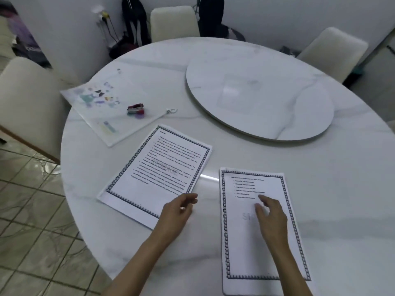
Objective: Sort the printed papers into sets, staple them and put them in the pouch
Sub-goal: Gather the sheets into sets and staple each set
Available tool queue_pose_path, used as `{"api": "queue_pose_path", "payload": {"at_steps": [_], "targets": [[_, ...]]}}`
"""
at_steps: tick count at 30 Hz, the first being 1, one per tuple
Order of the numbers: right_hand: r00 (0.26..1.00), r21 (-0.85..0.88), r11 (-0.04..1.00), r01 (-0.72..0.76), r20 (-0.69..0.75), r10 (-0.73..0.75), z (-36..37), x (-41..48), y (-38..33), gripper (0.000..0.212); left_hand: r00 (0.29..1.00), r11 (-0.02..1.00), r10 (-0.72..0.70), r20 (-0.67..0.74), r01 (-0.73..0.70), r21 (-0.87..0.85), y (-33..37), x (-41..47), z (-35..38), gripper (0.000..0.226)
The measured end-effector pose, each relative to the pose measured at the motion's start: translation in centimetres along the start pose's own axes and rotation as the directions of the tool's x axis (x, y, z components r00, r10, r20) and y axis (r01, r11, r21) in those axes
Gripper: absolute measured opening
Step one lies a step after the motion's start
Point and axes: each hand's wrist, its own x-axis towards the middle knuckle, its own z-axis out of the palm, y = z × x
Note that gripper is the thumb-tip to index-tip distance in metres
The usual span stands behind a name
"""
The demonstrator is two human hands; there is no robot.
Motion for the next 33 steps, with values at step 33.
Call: {"api": "queue_pose_path", "payload": {"at_steps": [33], "targets": [[0.850,-0.197,0.872,0.449,0.395,-0.349,31.0,19.1,-30.0,0.057,0.808,0.700,0.489,0.330,-0.588,0.404,-11.5,19.1,-23.9,0.036]]}}
